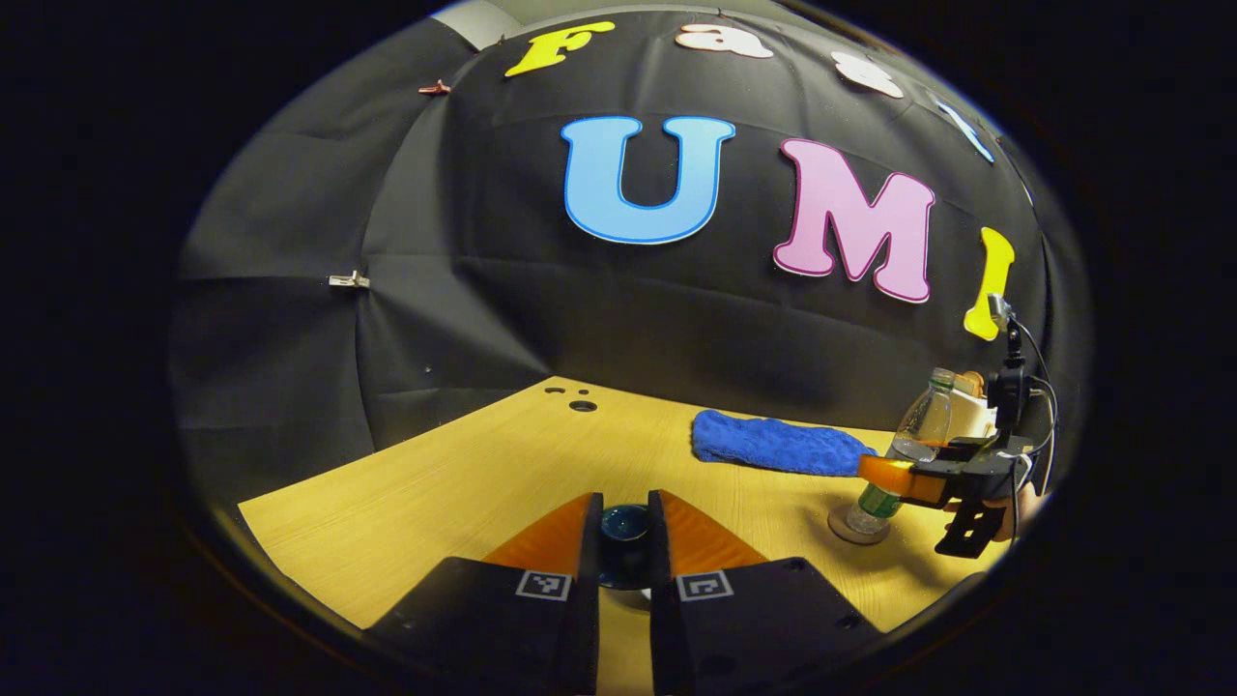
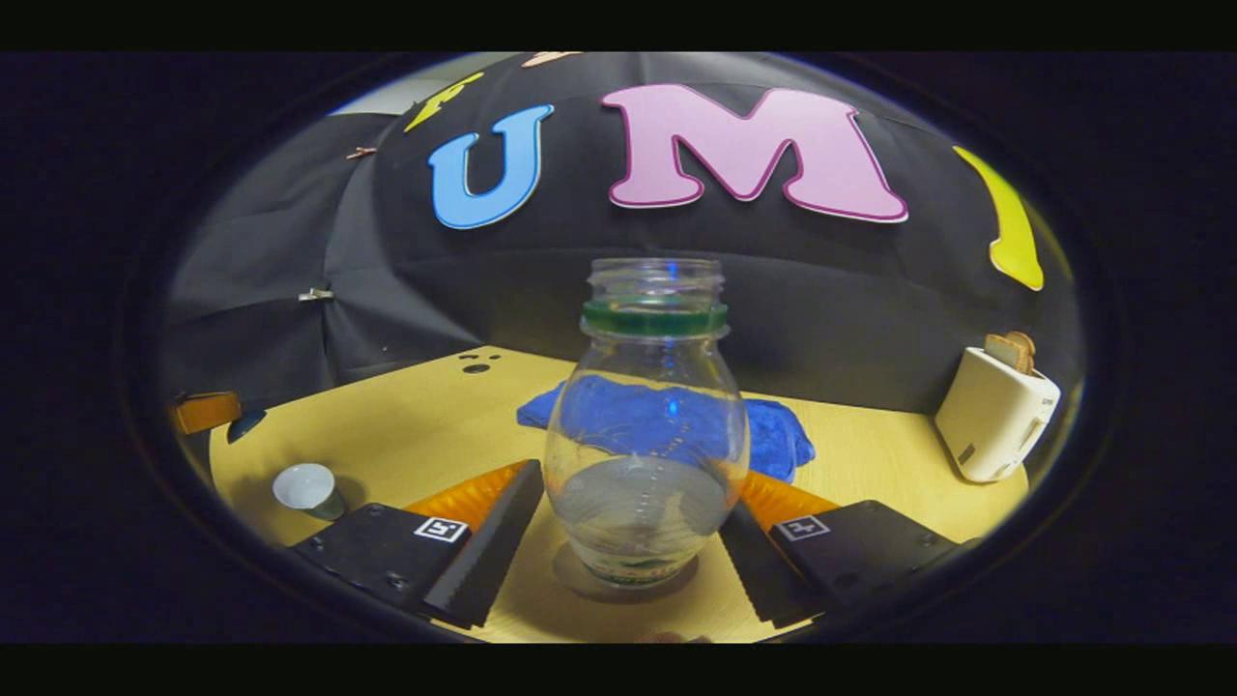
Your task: Open the teacup lid with one hand, grasp the water bottle and pour water into the teacup with the other hand; after pouring, place the water bottle on the coaster and then close the teacup lid.
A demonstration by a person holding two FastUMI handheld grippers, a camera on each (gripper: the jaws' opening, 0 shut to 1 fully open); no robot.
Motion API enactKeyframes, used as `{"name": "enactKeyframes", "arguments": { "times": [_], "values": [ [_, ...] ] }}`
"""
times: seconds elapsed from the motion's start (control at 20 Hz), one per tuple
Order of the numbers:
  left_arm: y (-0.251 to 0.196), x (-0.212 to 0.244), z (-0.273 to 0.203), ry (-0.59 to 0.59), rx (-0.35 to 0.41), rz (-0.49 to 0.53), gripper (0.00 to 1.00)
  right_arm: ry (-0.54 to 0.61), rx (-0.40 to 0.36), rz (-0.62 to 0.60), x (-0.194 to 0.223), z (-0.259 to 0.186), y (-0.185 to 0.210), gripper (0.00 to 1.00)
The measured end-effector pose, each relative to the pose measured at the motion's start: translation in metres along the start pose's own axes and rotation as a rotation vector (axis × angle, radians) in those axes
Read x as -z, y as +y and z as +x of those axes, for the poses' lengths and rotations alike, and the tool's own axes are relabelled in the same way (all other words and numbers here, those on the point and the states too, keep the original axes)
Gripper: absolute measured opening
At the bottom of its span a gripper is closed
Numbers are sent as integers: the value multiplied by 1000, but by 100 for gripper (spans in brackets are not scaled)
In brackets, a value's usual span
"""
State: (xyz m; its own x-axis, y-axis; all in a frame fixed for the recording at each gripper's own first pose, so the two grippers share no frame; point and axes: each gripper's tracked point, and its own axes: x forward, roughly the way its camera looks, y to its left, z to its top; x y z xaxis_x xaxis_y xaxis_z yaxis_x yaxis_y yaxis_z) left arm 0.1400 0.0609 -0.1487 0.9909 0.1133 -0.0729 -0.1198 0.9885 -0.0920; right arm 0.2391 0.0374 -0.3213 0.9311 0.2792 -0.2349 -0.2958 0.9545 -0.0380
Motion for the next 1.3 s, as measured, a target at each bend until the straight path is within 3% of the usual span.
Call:
{"name": "enactKeyframes", "arguments": {
  "times": [0.25, 0.5, 0.7, 1.2, 1.3],
  "values": [
    [-14, 12, 6, 18, 29, 35, 25, 28, 22, -31, 23, -40, -5, 99],
    [-32, 32, 16, 45, 56, 70, 25, 106, 42, 45, 46, -74, -7, 99],
    [-49, 51, 26, 72, 99, 154, 29, 80, 57, 29, 34, -94, -2, 98],
    [-51, 67, 29, 96, 100, 238, 27, 165, 60, 45, 60, -125, 10, 99],
    [-54, 64, 26, 89, 108, 235, 36, 164, 68, 50, 58, -130, 8, 99]
  ]
}}
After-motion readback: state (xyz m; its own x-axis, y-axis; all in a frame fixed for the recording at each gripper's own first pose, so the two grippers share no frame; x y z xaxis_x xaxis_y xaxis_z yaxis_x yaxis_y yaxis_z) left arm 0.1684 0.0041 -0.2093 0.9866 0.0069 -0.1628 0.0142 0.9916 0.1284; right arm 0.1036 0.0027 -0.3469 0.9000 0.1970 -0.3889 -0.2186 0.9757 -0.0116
